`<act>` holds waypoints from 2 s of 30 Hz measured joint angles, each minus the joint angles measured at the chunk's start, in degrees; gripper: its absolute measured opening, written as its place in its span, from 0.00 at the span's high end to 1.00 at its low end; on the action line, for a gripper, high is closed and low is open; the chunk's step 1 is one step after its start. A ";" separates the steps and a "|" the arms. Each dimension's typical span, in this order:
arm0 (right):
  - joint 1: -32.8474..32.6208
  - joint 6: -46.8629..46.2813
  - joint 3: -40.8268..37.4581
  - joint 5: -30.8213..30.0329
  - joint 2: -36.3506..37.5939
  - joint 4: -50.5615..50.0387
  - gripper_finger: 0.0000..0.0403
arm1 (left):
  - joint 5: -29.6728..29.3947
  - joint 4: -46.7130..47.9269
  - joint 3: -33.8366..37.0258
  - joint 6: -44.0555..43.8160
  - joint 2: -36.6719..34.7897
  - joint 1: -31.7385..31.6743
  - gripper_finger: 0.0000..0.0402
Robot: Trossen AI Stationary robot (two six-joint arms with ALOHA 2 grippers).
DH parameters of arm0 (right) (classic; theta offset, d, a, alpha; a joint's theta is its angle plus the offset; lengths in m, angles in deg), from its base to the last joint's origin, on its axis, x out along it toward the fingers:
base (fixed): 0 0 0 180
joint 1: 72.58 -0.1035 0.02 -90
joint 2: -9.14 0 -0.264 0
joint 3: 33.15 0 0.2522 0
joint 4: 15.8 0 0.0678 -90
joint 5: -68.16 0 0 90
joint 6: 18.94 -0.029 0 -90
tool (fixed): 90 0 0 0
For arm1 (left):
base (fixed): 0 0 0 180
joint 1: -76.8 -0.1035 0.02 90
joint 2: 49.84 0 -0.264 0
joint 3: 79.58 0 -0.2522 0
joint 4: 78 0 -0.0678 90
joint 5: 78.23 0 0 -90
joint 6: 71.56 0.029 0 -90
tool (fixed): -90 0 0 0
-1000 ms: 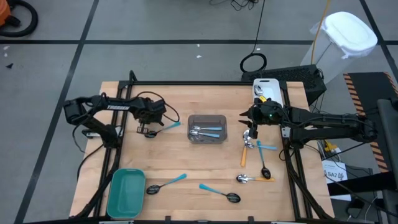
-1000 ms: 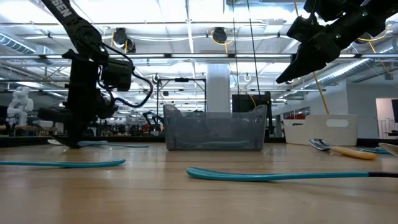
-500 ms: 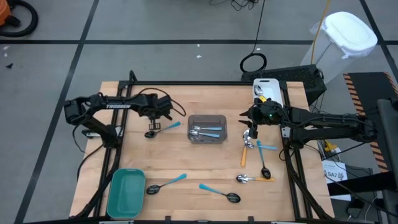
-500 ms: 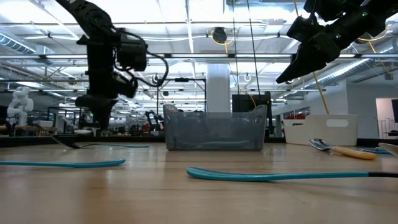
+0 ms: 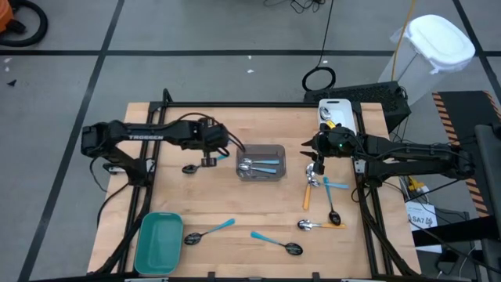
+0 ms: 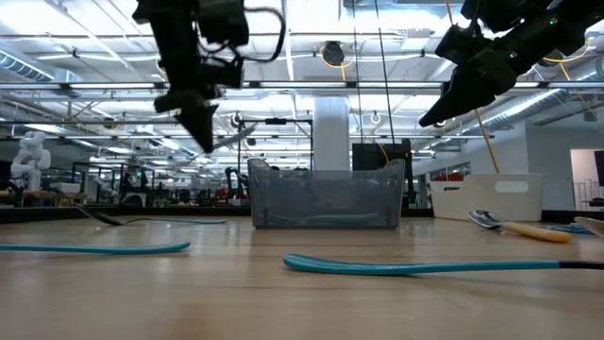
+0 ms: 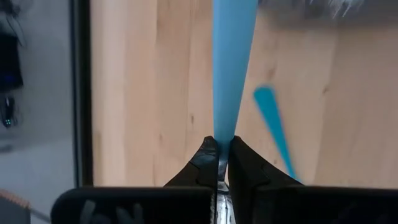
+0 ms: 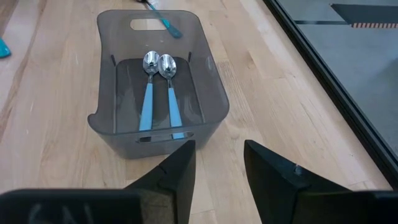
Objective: Sort silverware by color (type)
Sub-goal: Put the left light blue spoon into the black bin
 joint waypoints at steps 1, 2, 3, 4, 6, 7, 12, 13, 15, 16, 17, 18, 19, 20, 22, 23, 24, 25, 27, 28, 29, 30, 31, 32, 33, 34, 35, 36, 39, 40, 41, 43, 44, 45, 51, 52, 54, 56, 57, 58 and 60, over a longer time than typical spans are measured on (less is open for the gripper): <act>0.00 0.00 0.00 0.01 0.00 0.00 0.67 | 0.00 -0.01 -0.99 0.04 0.00 0.62 0.97; 0.01 0.00 0.00 0.00 0.00 0.00 0.67 | 0.00 -0.01 -1.90 0.05 0.00 1.26 0.97; 0.00 0.00 0.00 0.00 0.00 0.00 0.67 | -0.02 -0.01 -2.78 0.07 -0.04 1.89 0.97; -0.01 0.00 0.00 0.01 0.00 0.01 0.67 | -0.06 0.01 -3.61 0.07 -0.04 2.46 0.97; -0.01 0.00 0.00 0.00 0.00 0.00 0.67 | -0.81 -0.01 -5.07 0.15 -0.07 3.61 0.97; 0.00 0.00 0.00 0.01 0.00 0.02 0.67 | -1.37 0.06 -5.70 0.28 -0.07 4.10 0.97; 0.00 -0.02 0.00 0.01 0.00 0.02 0.67 | -1.97 0.04 -8.29 0.64 -0.07 6.07 0.97; 0.00 -0.02 0.00 0.00 0.00 0.02 0.67 | -1.97 -0.10 -8.67 0.64 -0.07 6.44 0.97; -0.01 -0.02 0.00 0.00 0.00 0.02 0.67 | -2.01 -0.10 -9.39 0.62 -0.07 6.90 0.97; -0.01 -0.04 0.00 0.00 0.00 0.02 0.67 | -2.08 -0.05 -9.76 0.54 -0.07 7.10 0.97; 0.01 -0.04 -0.02 0.00 0.00 0.04 0.67 | -2.37 -0.07 -10.17 0.32 -0.07 7.39 0.97; 0.00 -0.04 -0.02 0.00 0.00 0.05 0.67 | -2.93 -0.06 -10.60 0.24 -0.07 7.71 0.97; 0.00 -0.04 -0.02 0.01 0.00 0.05 0.67 | -3.29 -0.04 -11.05 0.21 -0.07 7.97 0.97; 0.00 -0.04 -0.01 0.00 0.00 0.07 0.67 | -3.62 -0.07 -11.52 0.22 -0.07 8.26 0.97; 0.01 -0.08 0.00 0.00 0.00 0.07 0.67 | -4.26 -0.14 -12.49 0.20 -0.07 8.79 0.97; -0.01 -0.28 -0.02 0.00 0.00 0.07 0.67 | -4.47 -0.18 -12.96 0.19 -0.07 9.04 0.97; -0.01 -0.45 -0.02 0.00 0.00 0.08 0.67 | -4.55 -0.21 -13.37 0.18 -0.07 9.32 0.97; 0.01 -0.50 -0.02 0.00 0.00 0.09 0.67 | -4.55 -0.24 -13.80 0.18 -0.07 9.54 0.97; -0.01 -0.50 -0.02 0.00 0.00 0.09 0.67 | -4.55 -0.27 -14.51 0.16 -0.07 10.00 0.97; 0.00 -0.50 -0.02 0.00 0.00 0.09 0.67 | -4.55 -0.32 -14.87 0.07 -0.07 10.15 0.97; 0.00 -0.50 -0.02 0.00 0.00 0.09 0.67 | -4.55 -0.40 -15.22 -0.10 0.00 10.37 0.97; 0.00 -0.50 -0.02 0.00 0.00 0.09 0.67 | -4.55 -0.41 -15.66 -0.20 0.17 10.49 0.97; 0.00 -0.49 -0.02 0.00 0.00 0.09 0.67 | -4.57 -0.53 -16.02 -0.28 0.37 10.75 0.97; 0.00 -0.50 -0.02 0.00 0.00 0.09 0.67 | -4.55 -0.66 -16.28 -0.32 0.57 10.89 0.97; 0.00 -0.50 -0.02 0.00 0.00 0.09 0.67 | -4.55 -0.73 -16.62 -0.33 0.97 11.03 0.97; 0.01 -0.50 -0.02 0.00 0.00 0.10 0.67 | -4.55 -1.04 -16.97 -0.35 1.40 11.21 0.97; 0.01 -0.50 -0.02 0.00 0.00 0.09 0.67 | -4.55 -1.54 -17.21 -0.36 1.79 11.36 0.97; 0.01 -0.50 -0.02 0.00 0.00 0.09 0.67 | -4.55 -1.87 -17.42 -0.36 2.25 11.55 0.97; -0.01 -0.48 -0.02 0.00 -0.02 0.09 0.67 | -4.50 -3.94 -17.77 -0.34 3.98 11.90 0.97; 0.00 -0.48 -0.02 0.00 -0.02 0.09 0.67 | -4.50 -4.29 -17.77 -0.34 4.63 11.95 0.97; 0.01 -0.48 -0.02 0.00 -0.02 0.09 0.67 | -4.48 -4.78 -17.77 -0.20 5.40 11.97 0.97; -0.01 -0.49 -0.02 0.00 -0.02 0.09 0.67 | -4.18 -5.53 -17.77 -0.10 6.63 11.99 0.96; 0.00 -0.49 -0.02 0.00 -0.02 0.09 0.67 | -4.17 -5.52 -17.77 -0.03 7.35 11.99 0.96; 0.01 -0.50 -0.02 0.00 -0.02 0.09 0.67 | -4.17 -5.99 -17.77 0.12 8.03 11.99 0.96; 0.01 -0.69 -0.02 0.00 -0.02 0.00 0.67 | -2.50 -10.92 -17.77 0.94 11.50 11.95 0.96; -0.01 -0.97 -0.02 -0.01 -0.02 0.02 0.67 | -1.73 -11.54 -17.77 1.29 12.04 11.96 0.96; 0.00 -1.28 -0.02 0.00 -0.02 0.00 0.67 | -0.45 -13.98 -17.77 1.54 13.27 11.97 0.96; -0.01 -1.29 -0.02 0.00 -0.02 0.00 0.67 | 0.56 -15.32 -17.77 1.60 14.31 11.96 0.96; 0.01 -1.29 -0.02 0.00 -0.02 0.00 0.67 | 0.61 -16.05 -17.77 1.65 14.77 11.99 0.96; -0.01 -1.29 -0.02 0.00 -0.02 0.00 0.67 | 0.72 -16.92 -17.77 1.71 15.27 11.99 0.96; 0.01 -1.29 -0.02 0.00 -0.02 0.00 0.67 | 0.74 -17.59 -17.77 1.71 16.30 11.97 0.96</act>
